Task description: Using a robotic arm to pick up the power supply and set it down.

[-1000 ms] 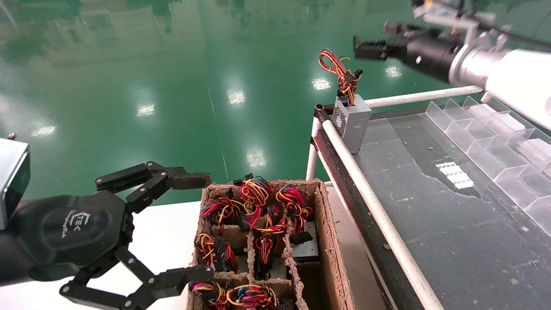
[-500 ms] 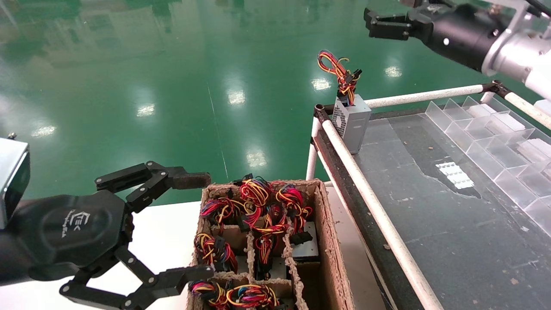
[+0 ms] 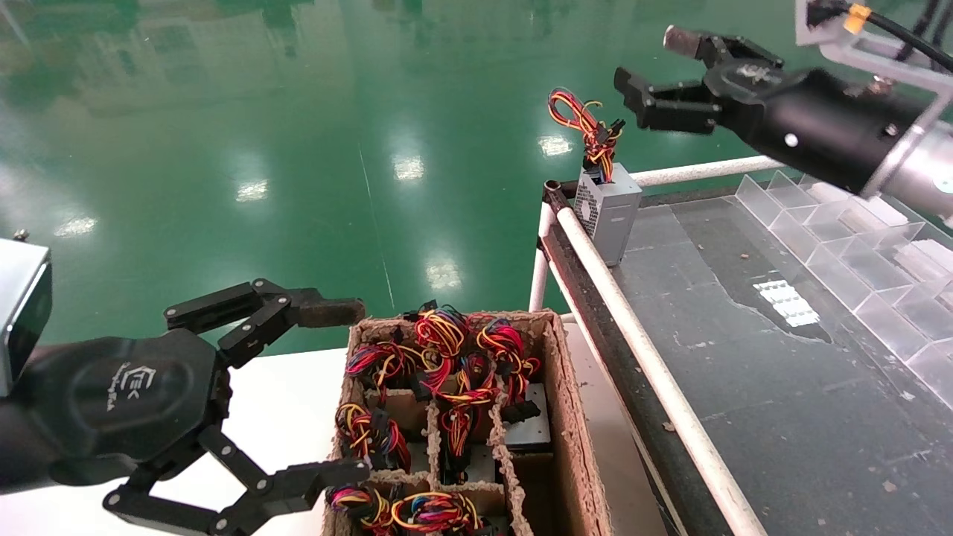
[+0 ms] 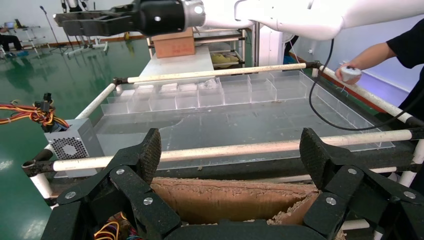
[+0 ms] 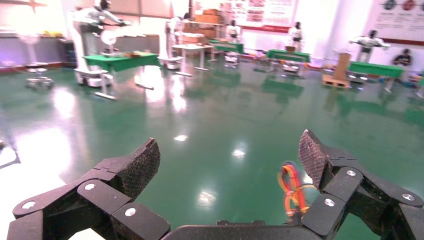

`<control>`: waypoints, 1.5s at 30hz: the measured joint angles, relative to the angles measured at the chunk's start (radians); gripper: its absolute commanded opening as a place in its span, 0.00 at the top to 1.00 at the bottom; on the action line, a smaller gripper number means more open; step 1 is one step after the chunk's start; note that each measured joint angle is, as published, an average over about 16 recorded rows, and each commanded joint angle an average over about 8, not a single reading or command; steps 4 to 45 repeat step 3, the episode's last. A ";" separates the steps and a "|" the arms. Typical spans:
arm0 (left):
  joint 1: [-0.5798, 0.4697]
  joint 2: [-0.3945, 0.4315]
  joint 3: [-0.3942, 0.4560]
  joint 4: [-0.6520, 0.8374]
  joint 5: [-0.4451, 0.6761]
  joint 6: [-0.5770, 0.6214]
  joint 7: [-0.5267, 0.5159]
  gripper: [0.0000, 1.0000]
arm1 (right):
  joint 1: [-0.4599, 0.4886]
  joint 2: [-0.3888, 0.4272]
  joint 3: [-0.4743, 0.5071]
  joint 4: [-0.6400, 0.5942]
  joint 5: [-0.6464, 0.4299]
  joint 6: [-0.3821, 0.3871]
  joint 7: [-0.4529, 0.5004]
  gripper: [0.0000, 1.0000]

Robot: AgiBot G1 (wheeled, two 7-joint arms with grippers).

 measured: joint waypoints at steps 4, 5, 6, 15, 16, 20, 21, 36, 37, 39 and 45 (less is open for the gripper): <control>0.000 0.000 0.000 0.000 0.000 0.000 0.000 0.00 | -0.021 0.014 0.007 0.031 0.007 -0.017 0.008 0.00; 0.000 0.000 0.000 0.000 0.000 0.000 0.000 0.00 | -0.021 0.014 0.007 0.031 0.007 -0.017 0.008 0.00; 0.000 0.000 0.000 0.000 0.000 0.000 0.000 0.00 | -0.021 0.014 0.007 0.031 0.007 -0.017 0.008 0.00; 0.000 0.000 0.000 0.000 0.000 0.000 0.000 0.00 | -0.021 0.014 0.007 0.031 0.007 -0.017 0.008 0.00; 0.000 0.000 0.000 0.000 0.000 0.000 0.000 0.00 | -0.021 0.014 0.007 0.031 0.007 -0.017 0.008 0.00; 0.000 0.000 0.000 0.000 0.000 0.000 0.000 0.00 | -0.021 0.014 0.007 0.031 0.007 -0.017 0.008 0.00; 0.000 0.000 0.000 0.000 0.000 0.000 0.000 0.00 | -0.021 0.014 0.007 0.031 0.007 -0.017 0.008 0.00; 0.000 0.000 0.000 0.000 0.000 0.000 0.000 0.00 | -0.021 0.014 0.007 0.031 0.007 -0.017 0.008 0.00; 0.000 0.000 0.000 0.000 0.000 0.000 0.000 0.00 | -0.021 0.014 0.007 0.031 0.007 -0.017 0.008 0.00; 0.000 0.000 0.000 0.000 0.000 0.000 0.000 0.00 | -0.021 0.014 0.007 0.031 0.007 -0.017 0.008 0.00; 0.000 0.000 0.000 0.000 0.000 0.000 0.000 0.00 | -0.021 0.014 0.007 0.031 0.007 -0.017 0.008 0.00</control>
